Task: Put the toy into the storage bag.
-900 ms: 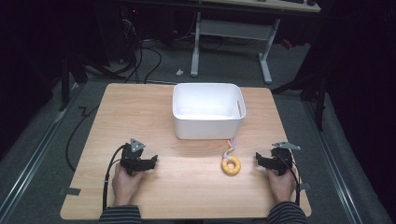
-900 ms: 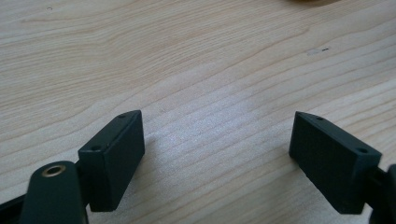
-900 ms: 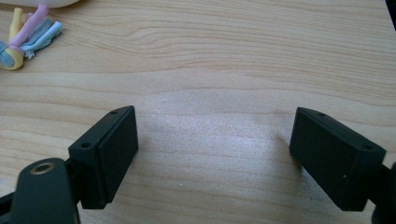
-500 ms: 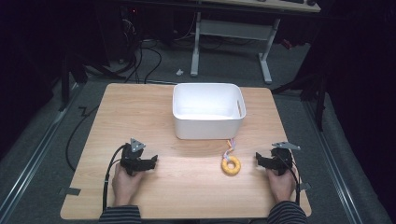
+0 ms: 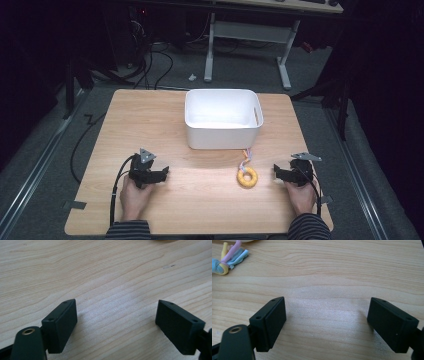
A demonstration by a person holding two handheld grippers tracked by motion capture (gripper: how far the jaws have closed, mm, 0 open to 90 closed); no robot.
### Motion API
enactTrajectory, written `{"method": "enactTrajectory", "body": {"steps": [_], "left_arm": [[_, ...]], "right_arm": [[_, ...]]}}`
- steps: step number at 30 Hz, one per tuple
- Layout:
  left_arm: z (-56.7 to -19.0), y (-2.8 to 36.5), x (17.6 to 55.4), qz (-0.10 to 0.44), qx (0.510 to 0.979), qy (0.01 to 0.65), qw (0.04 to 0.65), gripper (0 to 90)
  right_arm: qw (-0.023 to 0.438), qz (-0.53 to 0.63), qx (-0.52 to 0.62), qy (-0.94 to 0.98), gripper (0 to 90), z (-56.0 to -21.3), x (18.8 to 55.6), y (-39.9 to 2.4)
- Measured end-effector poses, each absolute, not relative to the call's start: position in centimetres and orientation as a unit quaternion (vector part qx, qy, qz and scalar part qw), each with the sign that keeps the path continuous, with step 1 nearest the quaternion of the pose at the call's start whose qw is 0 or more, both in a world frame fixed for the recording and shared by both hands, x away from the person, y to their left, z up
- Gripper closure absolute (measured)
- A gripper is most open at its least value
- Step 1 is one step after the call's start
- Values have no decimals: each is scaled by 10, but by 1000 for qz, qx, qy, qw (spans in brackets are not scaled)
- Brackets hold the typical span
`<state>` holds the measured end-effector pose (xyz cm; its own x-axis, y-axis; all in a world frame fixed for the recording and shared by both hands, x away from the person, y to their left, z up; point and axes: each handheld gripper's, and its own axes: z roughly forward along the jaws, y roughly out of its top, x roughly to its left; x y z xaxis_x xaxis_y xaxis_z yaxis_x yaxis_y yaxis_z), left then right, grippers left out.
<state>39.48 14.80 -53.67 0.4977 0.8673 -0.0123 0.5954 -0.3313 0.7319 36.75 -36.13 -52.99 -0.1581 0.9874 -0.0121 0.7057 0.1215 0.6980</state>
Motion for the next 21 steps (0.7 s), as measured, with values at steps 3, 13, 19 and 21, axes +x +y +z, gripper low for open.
{"method": "enactTrajectory", "body": {"steps": [3, 13, 19, 21], "left_arm": [[-537, 148, 395, 195, 792, 462, 348, 179], [-537, 148, 395, 195, 792, 462, 349, 179], [-537, 148, 395, 194, 792, 461, 349, 179], [-537, 148, 395, 194, 792, 461, 349, 179]], "right_arm": [[251, 283, 601, 704, 225, -529, 366, -361], [238, 304, 597, 703, 309, -517, 355, -365], [225, 327, 587, 706, 361, -507, 348, -365], [219, 333, 583, 708, 379, -505, 347, -365]]}}
